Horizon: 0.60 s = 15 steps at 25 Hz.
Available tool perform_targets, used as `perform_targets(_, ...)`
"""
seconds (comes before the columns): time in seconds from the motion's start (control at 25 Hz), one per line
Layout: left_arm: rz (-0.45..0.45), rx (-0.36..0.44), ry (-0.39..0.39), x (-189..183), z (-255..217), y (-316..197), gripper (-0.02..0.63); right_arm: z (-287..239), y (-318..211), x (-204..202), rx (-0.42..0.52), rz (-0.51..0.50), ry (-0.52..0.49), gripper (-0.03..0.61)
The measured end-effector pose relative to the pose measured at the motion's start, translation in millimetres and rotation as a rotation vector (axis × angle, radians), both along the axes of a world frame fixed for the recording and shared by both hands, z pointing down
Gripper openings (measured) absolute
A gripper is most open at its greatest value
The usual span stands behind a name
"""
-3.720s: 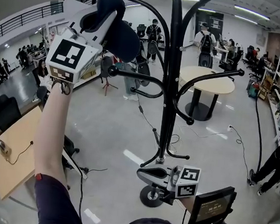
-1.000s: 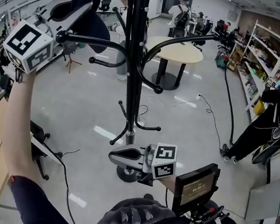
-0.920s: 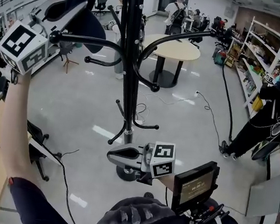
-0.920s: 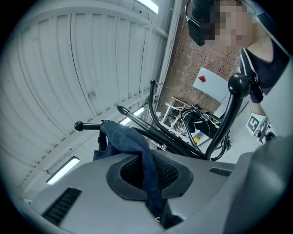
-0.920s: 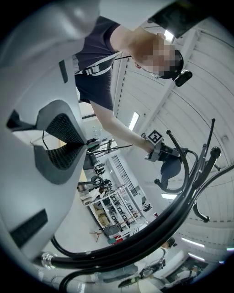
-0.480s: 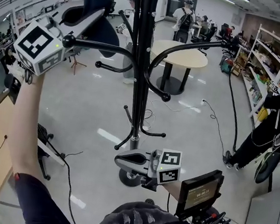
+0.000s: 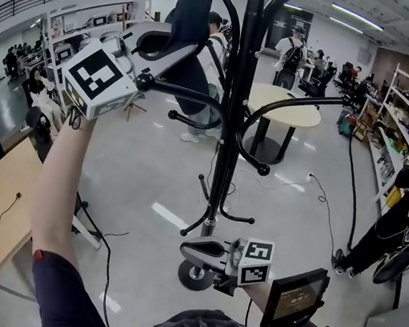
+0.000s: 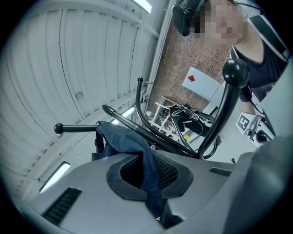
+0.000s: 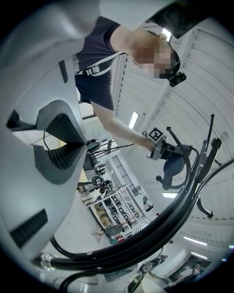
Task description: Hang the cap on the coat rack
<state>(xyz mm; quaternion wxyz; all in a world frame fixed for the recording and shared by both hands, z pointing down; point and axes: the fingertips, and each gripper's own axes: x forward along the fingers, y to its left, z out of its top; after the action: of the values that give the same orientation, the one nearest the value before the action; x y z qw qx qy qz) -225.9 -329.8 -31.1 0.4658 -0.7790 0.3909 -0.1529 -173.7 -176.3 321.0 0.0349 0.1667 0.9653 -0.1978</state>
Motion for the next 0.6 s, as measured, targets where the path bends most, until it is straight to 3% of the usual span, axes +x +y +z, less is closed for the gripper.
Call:
perform_targets(0.2,-0.004,-0.018,-0.042,5.6,8.4,-2.2,0.028,-0.8,1.3,0.4,-0.004,0.004,0.001,0.005)
perform_targets(0.6,0.034,-0.105,0.027,0.2,22.5,-14.9,0.028,3.1,-0.1,0.5,-0.004,0.008,-0.005,0.005)
